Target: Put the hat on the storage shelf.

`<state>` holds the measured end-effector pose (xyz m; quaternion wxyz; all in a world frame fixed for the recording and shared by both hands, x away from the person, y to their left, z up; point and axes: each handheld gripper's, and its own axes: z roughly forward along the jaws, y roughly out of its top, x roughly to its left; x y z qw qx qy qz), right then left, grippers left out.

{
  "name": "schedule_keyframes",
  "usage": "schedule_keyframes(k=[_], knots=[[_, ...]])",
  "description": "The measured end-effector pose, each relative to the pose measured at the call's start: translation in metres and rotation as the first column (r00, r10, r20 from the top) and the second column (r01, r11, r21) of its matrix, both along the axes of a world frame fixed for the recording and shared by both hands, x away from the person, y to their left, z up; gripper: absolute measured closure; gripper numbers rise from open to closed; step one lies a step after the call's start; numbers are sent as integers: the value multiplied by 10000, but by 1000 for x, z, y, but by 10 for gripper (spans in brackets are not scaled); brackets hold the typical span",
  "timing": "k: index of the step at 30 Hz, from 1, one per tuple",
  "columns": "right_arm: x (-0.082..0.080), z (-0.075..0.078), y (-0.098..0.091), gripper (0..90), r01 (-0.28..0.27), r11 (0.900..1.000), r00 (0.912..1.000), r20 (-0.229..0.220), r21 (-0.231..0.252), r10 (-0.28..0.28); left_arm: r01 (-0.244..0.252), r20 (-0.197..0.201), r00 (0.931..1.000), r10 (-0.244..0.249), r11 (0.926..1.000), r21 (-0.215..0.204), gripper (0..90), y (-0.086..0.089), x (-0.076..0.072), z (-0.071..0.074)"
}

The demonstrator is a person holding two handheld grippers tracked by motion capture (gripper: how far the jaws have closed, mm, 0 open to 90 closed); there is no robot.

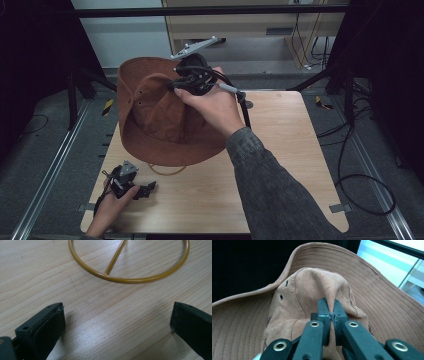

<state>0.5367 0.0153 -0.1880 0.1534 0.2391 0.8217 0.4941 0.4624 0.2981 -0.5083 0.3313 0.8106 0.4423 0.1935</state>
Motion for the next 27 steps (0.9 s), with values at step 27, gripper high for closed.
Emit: schedule_keyframes(k=[27], knots=[[19,-9,45,885,-362,9985,9991,-224,-411,353,80,-7,10000,-80,10000,6,0,3,-1,0]])
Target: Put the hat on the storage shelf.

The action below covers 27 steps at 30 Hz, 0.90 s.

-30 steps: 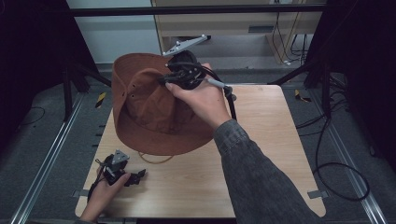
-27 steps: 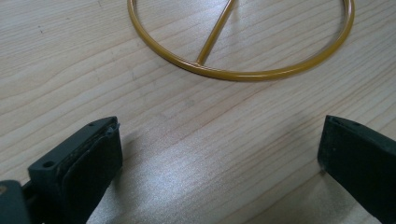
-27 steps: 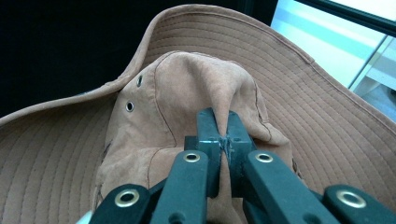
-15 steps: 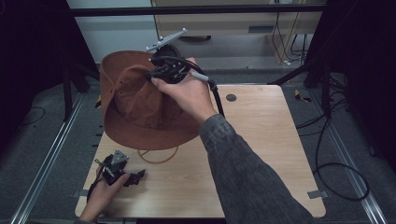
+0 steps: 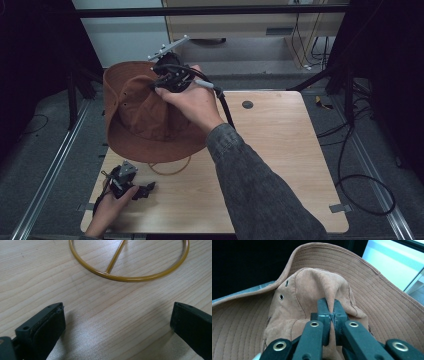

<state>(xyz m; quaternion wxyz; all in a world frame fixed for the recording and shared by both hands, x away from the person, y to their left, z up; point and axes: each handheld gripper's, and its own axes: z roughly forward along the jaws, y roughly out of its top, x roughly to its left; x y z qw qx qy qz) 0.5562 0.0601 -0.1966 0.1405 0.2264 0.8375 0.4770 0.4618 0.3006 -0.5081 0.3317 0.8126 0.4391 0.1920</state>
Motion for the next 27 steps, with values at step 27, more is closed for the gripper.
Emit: schedule_keyframes(k=[27], knots=[[9,-22,11,879,-43,9997,9991,-419,-248,32,-2,-3,10000,2,10000,-4,0,0,0,0]])
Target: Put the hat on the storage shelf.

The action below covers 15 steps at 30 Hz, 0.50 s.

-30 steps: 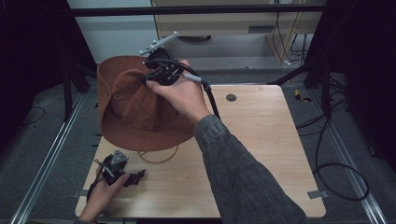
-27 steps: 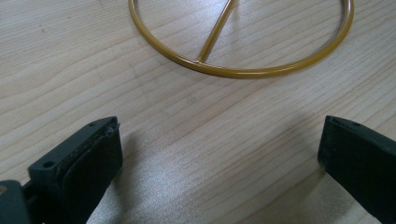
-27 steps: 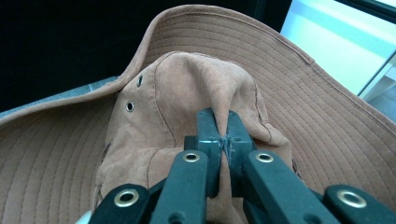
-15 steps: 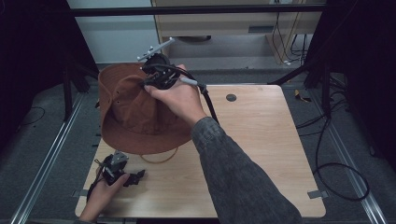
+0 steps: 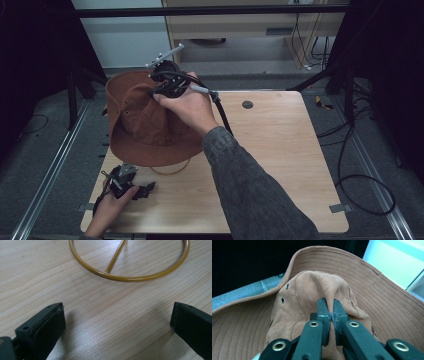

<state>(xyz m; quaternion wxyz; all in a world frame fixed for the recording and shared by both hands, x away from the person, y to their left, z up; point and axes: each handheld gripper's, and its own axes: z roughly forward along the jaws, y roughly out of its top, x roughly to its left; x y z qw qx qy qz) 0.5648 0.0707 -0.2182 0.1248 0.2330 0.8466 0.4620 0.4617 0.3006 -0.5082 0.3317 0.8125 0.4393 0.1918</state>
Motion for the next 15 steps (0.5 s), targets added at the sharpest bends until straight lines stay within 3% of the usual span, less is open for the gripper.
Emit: schedule_keyframes(k=[15], knots=[[4,-6,1,871,3,10000,9999,-157,-91,-4,-2,-1,10000,2,10000,-4,0,0,0,0]])
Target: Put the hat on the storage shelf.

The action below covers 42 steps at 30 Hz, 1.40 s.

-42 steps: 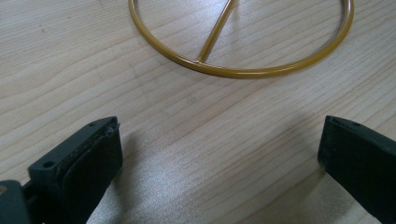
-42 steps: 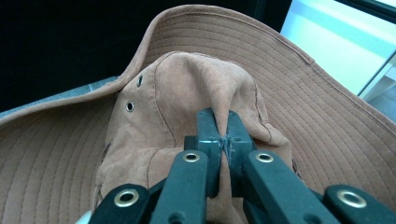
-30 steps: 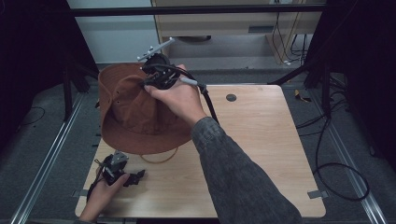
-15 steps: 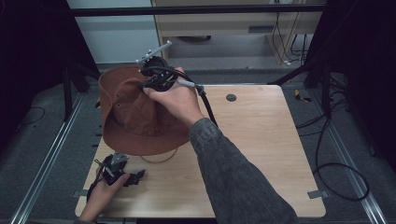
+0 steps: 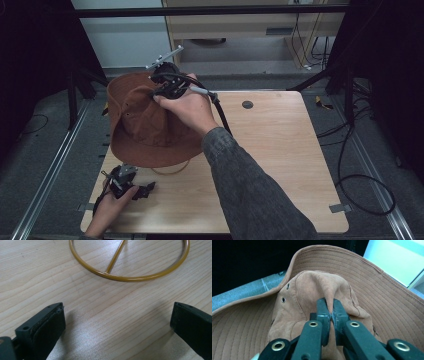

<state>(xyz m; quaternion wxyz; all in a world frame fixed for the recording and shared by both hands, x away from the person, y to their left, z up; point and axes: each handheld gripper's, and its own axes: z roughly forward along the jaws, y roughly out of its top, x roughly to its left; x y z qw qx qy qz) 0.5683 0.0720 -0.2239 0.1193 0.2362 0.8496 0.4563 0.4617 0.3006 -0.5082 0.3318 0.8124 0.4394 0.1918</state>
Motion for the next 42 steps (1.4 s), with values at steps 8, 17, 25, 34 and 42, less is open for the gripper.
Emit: schedule_keyframes(k=[8,17,25,34,42], knots=[[2,-3,0,868,57,10000,9999,-88,-46,-57,-4,-1,10000,4,10000,-2,0,0,0,0],[2,-5,4,857,-32,10000,9999,-106,-54,31,22,-13,10000,-22,10000,22,0,0,0,0],[4,-8,6,852,41,9999,9998,-172,-101,-43,13,-9,10000,-13,10000,14,0,0,0,0],[8,-11,7,848,147,9998,9996,-259,-108,-149,-2,-2,10000,2,10000,-3,0,0,0,0],[4,-12,7,842,42,10000,9997,-231,-69,-44,23,-16,10000,-23,10000,26,0,0,0,0]])
